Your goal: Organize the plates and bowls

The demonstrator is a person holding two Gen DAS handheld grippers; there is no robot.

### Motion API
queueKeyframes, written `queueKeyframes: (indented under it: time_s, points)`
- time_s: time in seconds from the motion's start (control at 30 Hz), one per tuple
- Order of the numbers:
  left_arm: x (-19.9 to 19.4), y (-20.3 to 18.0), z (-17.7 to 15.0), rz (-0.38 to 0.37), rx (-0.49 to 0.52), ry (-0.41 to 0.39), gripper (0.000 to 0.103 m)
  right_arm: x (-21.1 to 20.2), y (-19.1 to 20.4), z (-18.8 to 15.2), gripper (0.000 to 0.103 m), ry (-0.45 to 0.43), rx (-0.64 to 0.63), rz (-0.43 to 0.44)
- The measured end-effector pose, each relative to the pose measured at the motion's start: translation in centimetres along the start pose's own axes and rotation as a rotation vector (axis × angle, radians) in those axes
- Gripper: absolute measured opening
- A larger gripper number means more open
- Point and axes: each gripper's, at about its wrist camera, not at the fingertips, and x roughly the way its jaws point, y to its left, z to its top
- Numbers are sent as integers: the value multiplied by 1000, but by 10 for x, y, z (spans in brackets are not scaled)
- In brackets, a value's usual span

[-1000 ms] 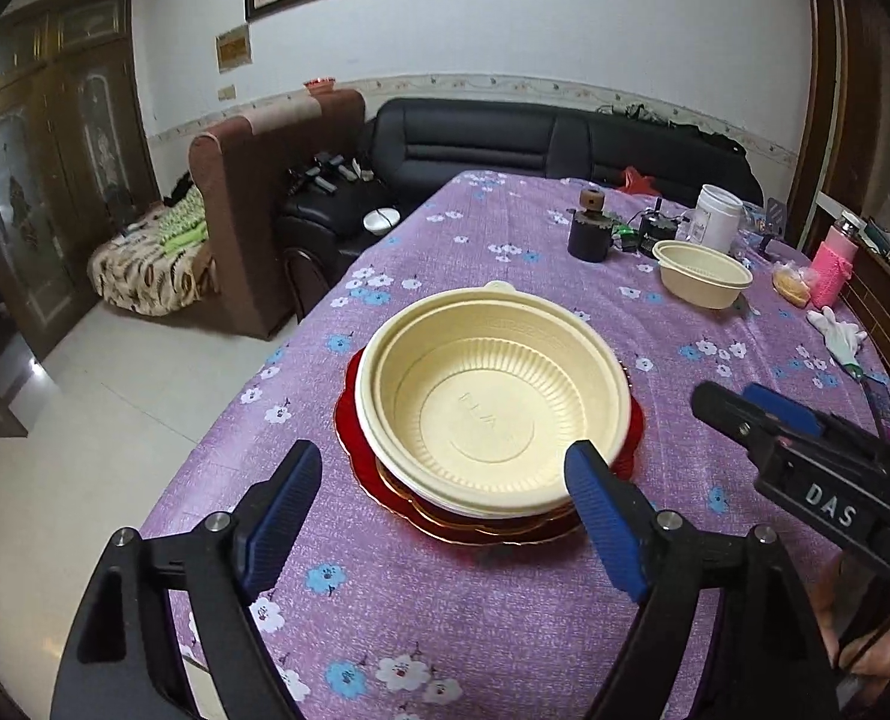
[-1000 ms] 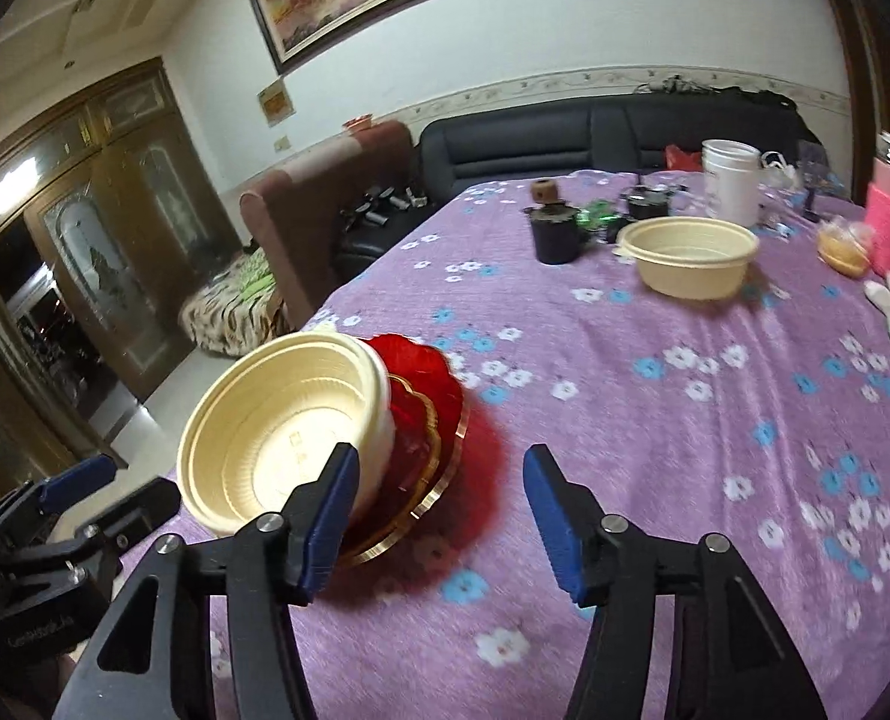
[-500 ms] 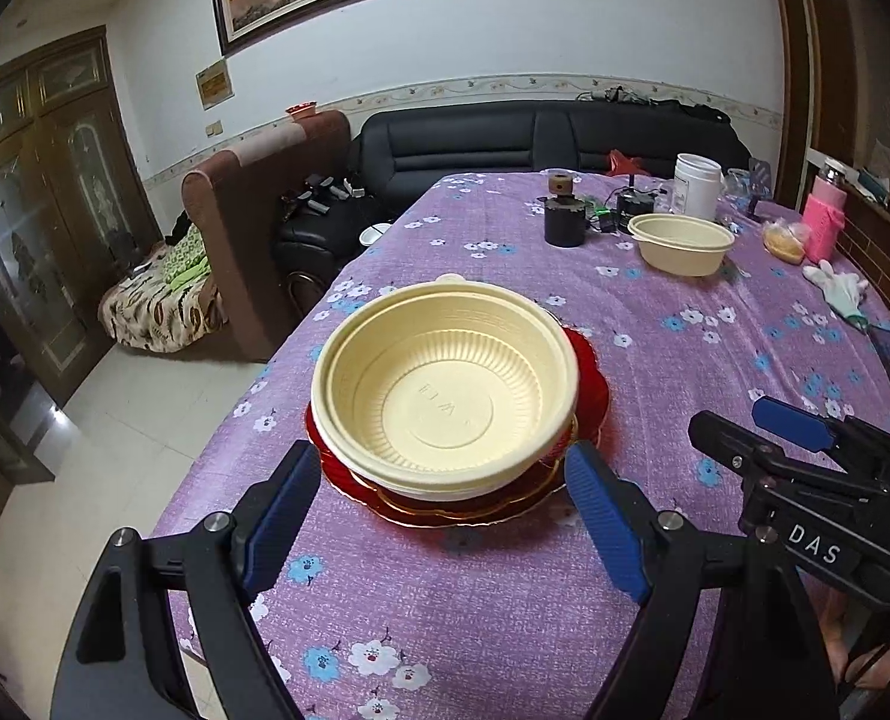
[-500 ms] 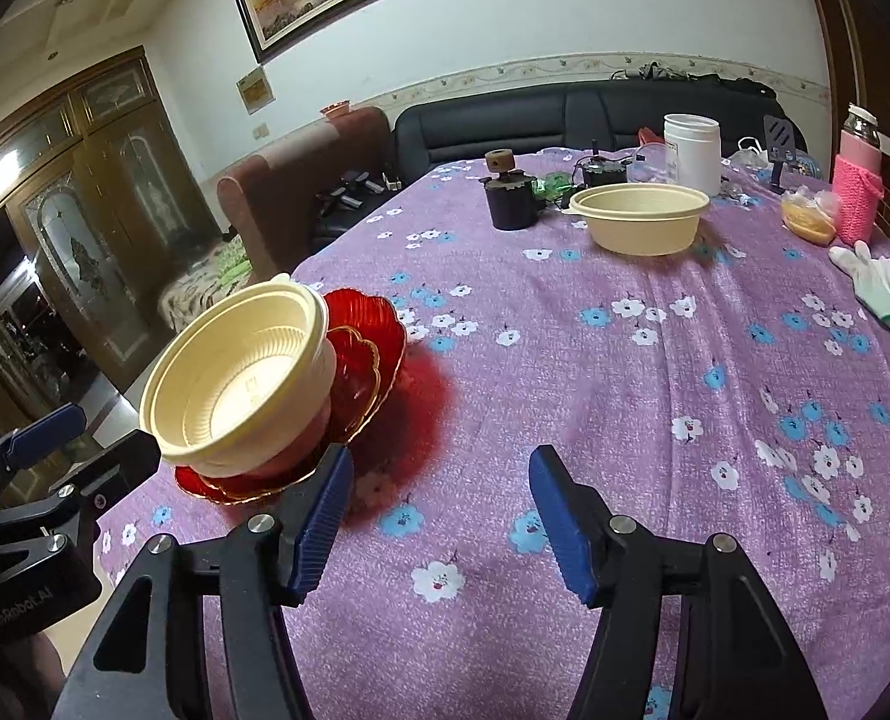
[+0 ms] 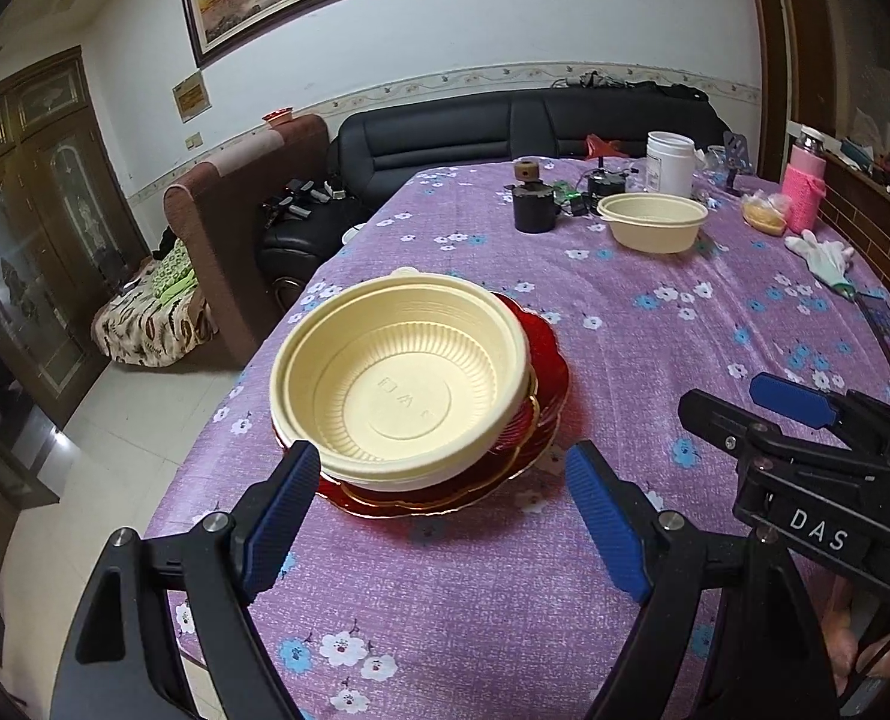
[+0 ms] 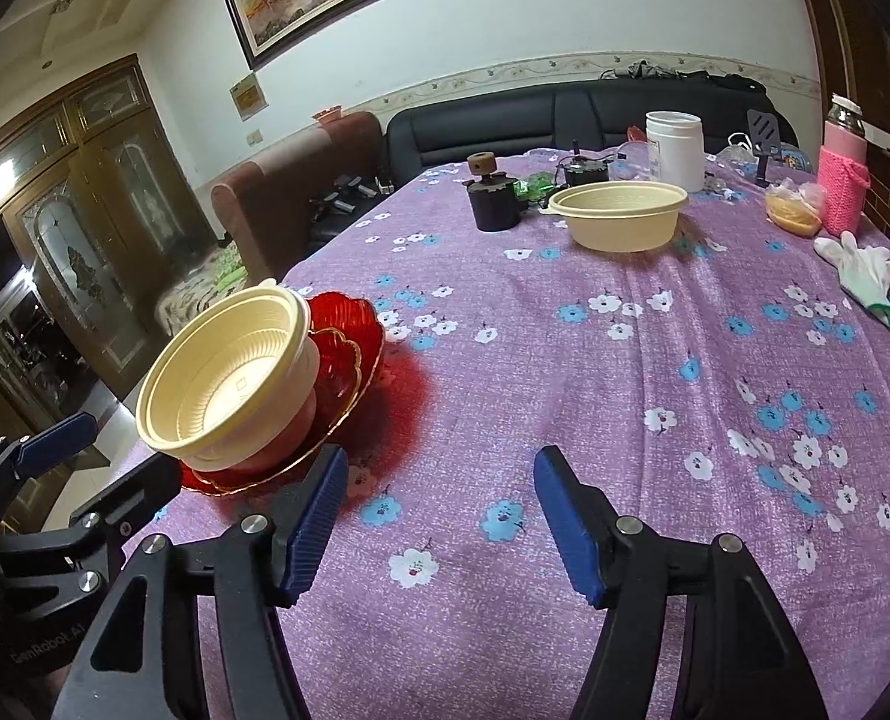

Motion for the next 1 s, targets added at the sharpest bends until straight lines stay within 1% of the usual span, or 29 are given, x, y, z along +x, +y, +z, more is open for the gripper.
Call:
queueKeyframes:
  time_s: [0.53, 1.0]
  points:
    - [9, -17, -4, -22, 32, 34, 84, 1, -20, -8, 69, 29, 53, -6]
    - [-2, -18, -7, -39, 30, 15, 84, -15, -16, -9, 70, 10, 41, -16]
